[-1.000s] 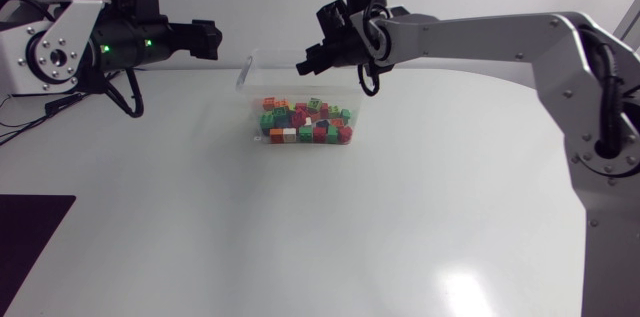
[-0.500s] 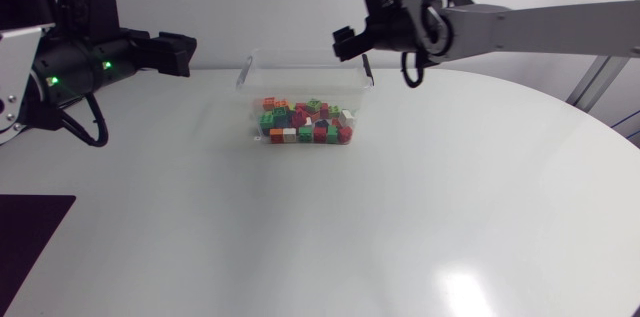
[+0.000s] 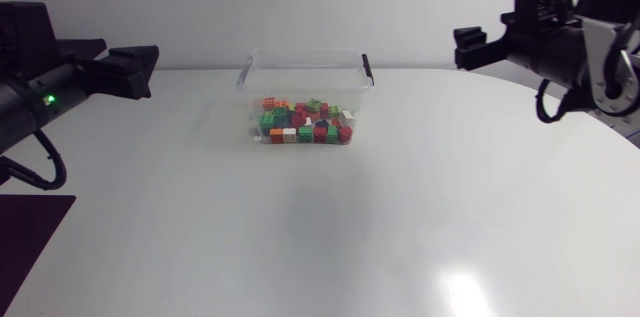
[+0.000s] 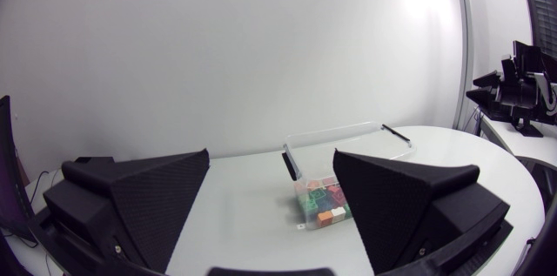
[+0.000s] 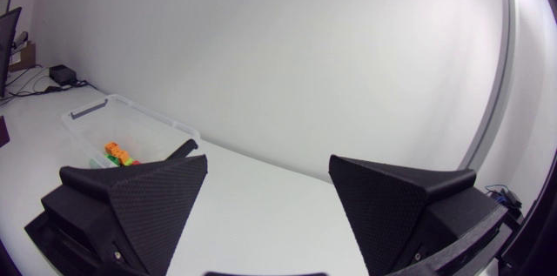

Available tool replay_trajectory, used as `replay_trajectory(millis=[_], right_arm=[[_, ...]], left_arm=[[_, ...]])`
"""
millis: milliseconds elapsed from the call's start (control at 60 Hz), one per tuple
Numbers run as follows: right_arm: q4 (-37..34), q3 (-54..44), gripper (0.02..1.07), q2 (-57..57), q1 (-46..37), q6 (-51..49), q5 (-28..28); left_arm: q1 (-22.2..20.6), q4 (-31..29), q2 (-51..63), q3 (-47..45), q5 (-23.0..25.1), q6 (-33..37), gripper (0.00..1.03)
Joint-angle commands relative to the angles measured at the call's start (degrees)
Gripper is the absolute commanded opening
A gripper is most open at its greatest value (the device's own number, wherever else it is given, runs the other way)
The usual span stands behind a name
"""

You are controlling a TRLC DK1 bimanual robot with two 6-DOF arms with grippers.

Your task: Place the duplo bricks in the container

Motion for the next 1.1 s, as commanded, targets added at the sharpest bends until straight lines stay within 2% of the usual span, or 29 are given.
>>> replay_trajectory(millis=[0,417,800,1083], right_arm=[[1.1,-4.3,1.03,-5.0,-2.3,-1.3,0.5],[1.6,-22.2,1.03,-27.3,-9.2,-1.8,0.2],[-5.3,-32.7,1.03,-45.8,-9.7,-1.0,0.6],[-8.3,-39.1,1.02,-54.6,-8.1,4.1,0.9]], left_arm=[[1.0,-0.1,-3.1,-2.7,0.4,1.0,0.99],[3.1,-2.7,-18.9,-11.0,0.3,1.3,0.99],[5.6,-4.8,-30.5,-19.1,0.3,0.4,0.98],[6.0,-5.4,-37.0,-25.9,-0.3,-1.2,0.97]])
